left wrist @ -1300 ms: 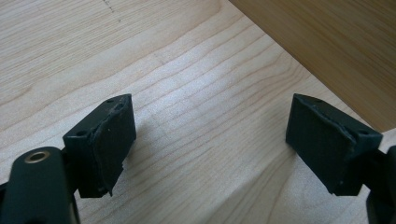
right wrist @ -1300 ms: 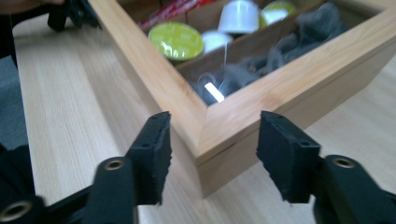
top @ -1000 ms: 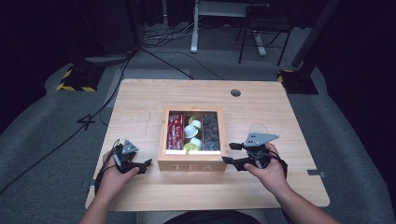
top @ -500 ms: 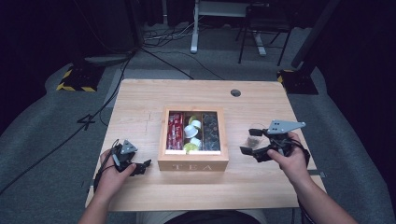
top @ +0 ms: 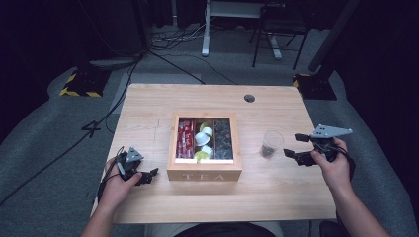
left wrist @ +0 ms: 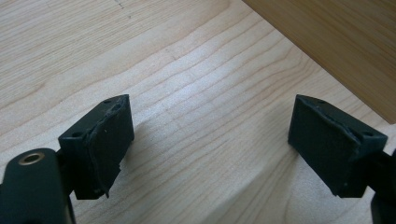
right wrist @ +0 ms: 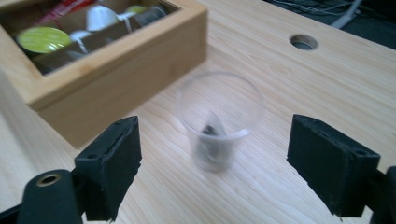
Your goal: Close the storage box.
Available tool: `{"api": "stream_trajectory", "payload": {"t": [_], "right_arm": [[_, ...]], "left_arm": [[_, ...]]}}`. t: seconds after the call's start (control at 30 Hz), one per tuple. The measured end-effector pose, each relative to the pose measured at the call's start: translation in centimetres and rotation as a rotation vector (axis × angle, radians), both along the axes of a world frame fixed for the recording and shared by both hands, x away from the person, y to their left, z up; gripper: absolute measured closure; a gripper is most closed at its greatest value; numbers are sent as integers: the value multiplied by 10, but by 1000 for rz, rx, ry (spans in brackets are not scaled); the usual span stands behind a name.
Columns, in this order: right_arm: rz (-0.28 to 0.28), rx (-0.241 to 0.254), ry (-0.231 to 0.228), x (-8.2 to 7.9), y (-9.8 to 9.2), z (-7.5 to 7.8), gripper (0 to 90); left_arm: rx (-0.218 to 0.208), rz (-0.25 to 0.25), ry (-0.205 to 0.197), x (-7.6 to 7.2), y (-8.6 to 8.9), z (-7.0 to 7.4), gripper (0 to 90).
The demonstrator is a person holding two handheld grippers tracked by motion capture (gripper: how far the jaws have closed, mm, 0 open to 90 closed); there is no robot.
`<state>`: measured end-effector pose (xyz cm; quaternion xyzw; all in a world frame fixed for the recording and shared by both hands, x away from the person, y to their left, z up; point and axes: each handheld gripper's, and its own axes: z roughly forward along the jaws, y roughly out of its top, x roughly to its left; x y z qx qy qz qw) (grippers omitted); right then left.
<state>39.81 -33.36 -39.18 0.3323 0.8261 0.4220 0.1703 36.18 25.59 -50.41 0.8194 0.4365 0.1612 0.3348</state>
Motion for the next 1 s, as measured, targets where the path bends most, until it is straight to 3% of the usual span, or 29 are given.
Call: {"api": "stream_trajectory", "payload": {"t": [0.2, 0.43, 0.63, 0.7, 0.83, 1.0], "right_arm": [[-70, -83, 17, 8, -25, -12, 198], [-100, -56, 63, 18, -49, -36, 222], [-170, 17, 37, 17, -61, -62, 205], [-154, 13, 62, 19, -63, -68, 204], [-179, 10, 71, 19, -68, -81, 195], [-175, -33, 96, 20, -68, -99, 194]], "left_arm": [[-2, -16, 4, 2, 3, 0, 142], [4, -21, 8, 6, 4, 0, 119], [14, -20, 11, 8, 3, 0, 84], [13, -21, 13, 8, 3, 0, 78], [15, -19, 14, 8, 3, 0, 74], [17, -18, 13, 8, 3, 0, 71]]}}
